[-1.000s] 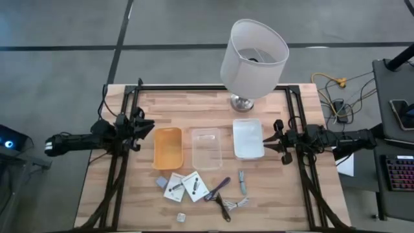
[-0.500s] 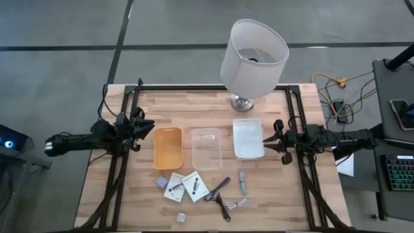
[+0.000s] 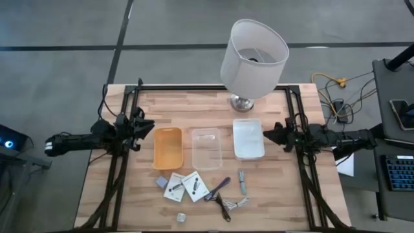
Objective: Pick and place items into bin
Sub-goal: Put the right card reader box into the white bin
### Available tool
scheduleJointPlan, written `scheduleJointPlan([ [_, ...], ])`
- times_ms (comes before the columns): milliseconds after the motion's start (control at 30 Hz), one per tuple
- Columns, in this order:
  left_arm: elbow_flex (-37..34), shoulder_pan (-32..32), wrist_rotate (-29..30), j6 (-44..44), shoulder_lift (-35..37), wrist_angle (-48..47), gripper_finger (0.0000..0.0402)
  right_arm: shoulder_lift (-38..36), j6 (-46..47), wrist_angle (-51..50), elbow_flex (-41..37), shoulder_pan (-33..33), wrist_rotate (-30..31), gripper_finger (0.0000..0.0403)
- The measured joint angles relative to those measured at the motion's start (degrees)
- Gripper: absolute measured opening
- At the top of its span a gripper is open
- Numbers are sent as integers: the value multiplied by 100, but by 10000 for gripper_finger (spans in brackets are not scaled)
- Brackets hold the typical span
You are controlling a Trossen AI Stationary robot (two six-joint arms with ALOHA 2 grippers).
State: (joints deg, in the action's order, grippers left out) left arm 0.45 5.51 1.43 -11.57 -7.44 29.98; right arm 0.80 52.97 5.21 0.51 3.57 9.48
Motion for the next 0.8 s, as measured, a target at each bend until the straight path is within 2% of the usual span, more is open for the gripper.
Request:
scheduleJointPlan([
  [67,2,0,-1,0,0,0,63,12,622,-5,2,5,-49,68],
  [200,2,-2,-2,0,2,0,63,43,837,11,0,4,-120,68],
  [400,2,-2,-1,2,-2,0,63,69,1084,993,2,2,-1007,68],
  [533,0,0,90,0,7,16,63,285,1607,1167,14,6,-1029,76],
  [633,1,0,91,1,1,81,63,750,1778,1147,288,63,-622,91],
  [733,1,0,89,-3,10,117,63,1565,1491,1070,956,92,-345,107],
  [800,0,0,92,-5,7,257,63,2141,1278,349,1580,107,-353,117],
])
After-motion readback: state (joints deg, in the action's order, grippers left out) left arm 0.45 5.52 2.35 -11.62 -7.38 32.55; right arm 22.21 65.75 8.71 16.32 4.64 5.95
